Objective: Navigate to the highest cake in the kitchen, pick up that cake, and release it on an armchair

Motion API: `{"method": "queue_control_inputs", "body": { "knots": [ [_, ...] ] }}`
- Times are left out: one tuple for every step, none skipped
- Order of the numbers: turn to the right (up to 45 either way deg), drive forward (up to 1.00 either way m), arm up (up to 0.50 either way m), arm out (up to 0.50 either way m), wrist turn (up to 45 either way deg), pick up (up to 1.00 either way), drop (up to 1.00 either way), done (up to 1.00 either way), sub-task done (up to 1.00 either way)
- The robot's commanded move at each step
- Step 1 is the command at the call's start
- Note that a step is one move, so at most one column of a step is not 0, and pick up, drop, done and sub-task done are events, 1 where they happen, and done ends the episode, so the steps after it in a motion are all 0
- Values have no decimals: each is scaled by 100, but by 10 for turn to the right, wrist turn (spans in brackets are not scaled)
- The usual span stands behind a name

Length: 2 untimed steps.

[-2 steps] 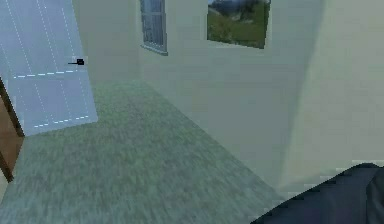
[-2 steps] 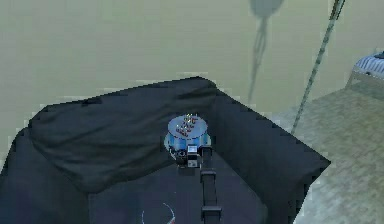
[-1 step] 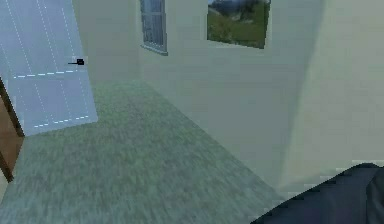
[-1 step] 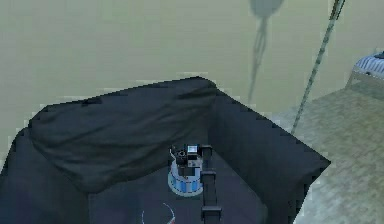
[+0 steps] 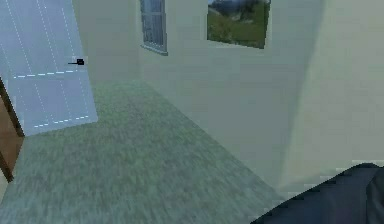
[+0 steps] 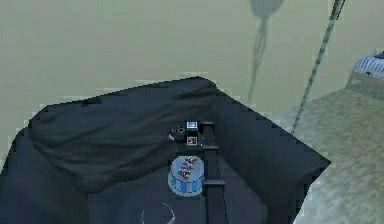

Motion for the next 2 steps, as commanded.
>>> {"method": "queue_control_inputs", "body": {
  "knots": [
    [0,0,0,-8,0,0,0,0,0],
    [0,0,0,0,0,0,0,100,0]
  ]
}}
